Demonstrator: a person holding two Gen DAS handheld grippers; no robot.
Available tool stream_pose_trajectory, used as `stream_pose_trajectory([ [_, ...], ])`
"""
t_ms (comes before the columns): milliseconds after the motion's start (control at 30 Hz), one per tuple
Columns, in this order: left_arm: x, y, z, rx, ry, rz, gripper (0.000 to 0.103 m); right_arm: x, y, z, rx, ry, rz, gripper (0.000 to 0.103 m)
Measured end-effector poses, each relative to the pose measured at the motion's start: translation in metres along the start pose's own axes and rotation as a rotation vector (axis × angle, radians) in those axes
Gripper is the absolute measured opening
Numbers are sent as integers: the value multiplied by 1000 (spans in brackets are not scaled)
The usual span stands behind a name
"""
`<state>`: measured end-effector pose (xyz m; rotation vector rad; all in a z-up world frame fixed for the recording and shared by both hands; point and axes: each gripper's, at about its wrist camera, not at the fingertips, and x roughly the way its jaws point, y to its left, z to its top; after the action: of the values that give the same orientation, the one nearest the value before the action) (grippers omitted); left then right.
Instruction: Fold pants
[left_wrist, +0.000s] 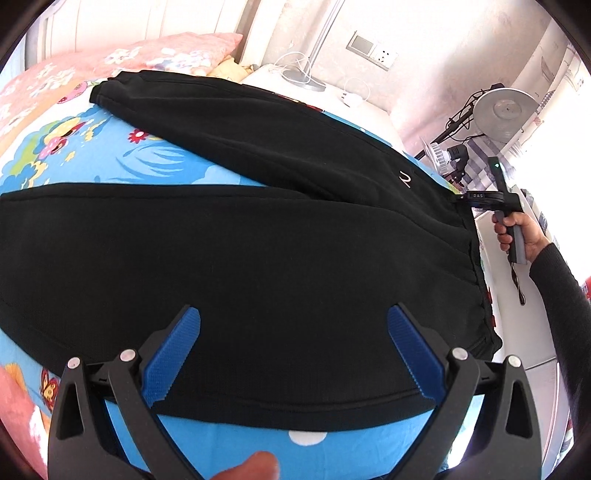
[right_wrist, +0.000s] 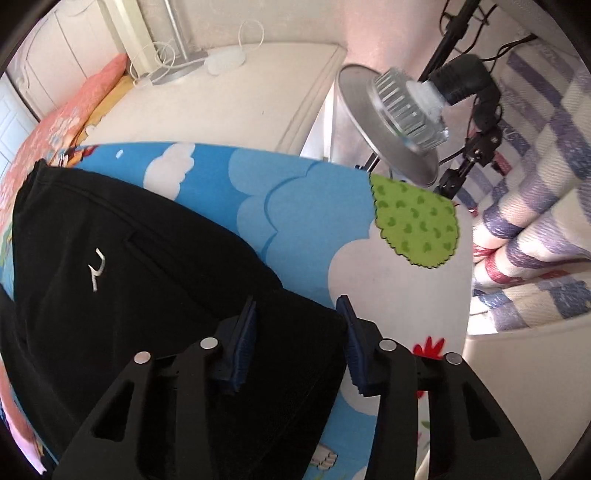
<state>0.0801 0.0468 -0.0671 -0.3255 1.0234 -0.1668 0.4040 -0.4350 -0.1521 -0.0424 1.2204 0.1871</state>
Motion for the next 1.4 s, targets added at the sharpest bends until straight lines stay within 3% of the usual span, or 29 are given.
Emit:
stream_pose_trajectory([
  [167,8,-11,19,26,-10,-39,101,-71,36,-21,-65,-207,-66,34],
  [233,15,-14,32,3,7,-109,101,-103,57,-39,-94,-291,-76,33],
  [367,24,-15,65,-86,26,-331,99,-160,116,-106,-193,-445,-87,33],
  [500,50,-10,104,-206,66,-527,91,-178,156,-168,-230,-475,-31,32],
  [600,86,-3,124,-313,145,-638,89,-178,174,-209,-223,-455,-5,32],
  [667,109,0,129,-371,202,-648,87,-171,182,-228,-218,-434,2,31],
  [767,136,-10,133,-365,255,-608,85,-163,186,-244,-195,-411,23,31],
  [933,177,-23,122,-393,361,-542,67,-157,195,-261,-187,-399,17,30],
  [1000,184,-22,117,-424,367,-537,65,-159,191,-264,-167,-399,36,30],
  [1033,185,-22,117,-414,359,-531,50,-158,191,-265,-162,-392,41,30],
  [1067,181,-22,115,-404,352,-527,19,-156,191,-269,-153,-377,42,29],
  [1100,181,-22,115,-395,352,-521,9,-153,189,-270,-136,-359,40,30],
  [1167,177,-24,113,-383,343,-518,9,-148,180,-275,-58,-311,57,31],
  [1233,168,-28,113,-357,322,-523,9,-151,171,-283,26,-292,86,65],
  [1267,166,-31,112,-349,319,-525,9,-154,166,-288,74,-295,107,98],
  [1333,161,-33,113,-330,312,-531,9,-162,156,-300,195,-307,180,99],
  [1400,157,-37,114,-315,305,-536,9,-161,150,-306,294,-262,265,99],
])
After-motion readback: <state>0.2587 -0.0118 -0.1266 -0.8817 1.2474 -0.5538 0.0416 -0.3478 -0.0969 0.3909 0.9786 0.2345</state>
